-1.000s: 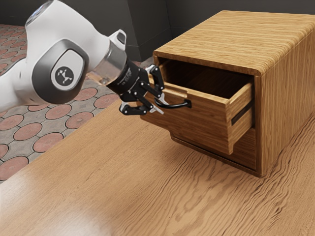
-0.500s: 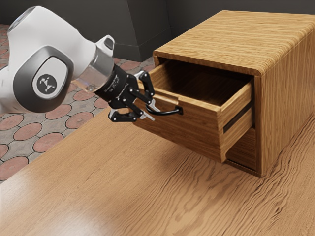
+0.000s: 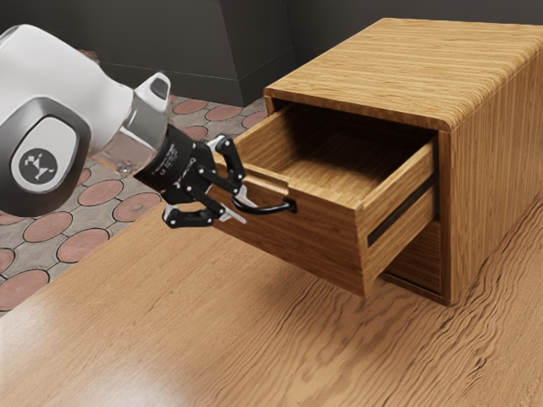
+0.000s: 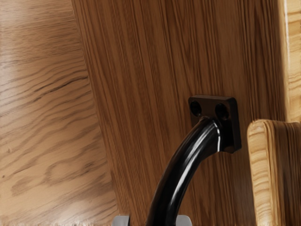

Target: Pull the drawer handle with one arm to open the drawer

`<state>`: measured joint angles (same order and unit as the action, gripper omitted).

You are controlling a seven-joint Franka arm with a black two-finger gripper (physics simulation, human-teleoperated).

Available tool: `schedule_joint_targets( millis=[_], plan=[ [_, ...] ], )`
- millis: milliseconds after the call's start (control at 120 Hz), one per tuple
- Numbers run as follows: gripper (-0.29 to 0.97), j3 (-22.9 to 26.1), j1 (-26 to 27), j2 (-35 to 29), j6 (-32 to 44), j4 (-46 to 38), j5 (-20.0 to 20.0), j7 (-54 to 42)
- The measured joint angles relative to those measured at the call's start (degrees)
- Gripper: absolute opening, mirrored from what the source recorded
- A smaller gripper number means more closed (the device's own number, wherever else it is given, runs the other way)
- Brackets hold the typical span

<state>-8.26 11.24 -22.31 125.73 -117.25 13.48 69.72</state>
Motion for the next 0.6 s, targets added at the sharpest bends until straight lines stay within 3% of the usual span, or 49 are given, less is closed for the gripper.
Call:
schedule_joint_targets(
  millis=[600],
  plan=[
    [0.00,2.3,-0.1,-6.0,-0.4,-5.6,0.1,1.3]
  ],
)
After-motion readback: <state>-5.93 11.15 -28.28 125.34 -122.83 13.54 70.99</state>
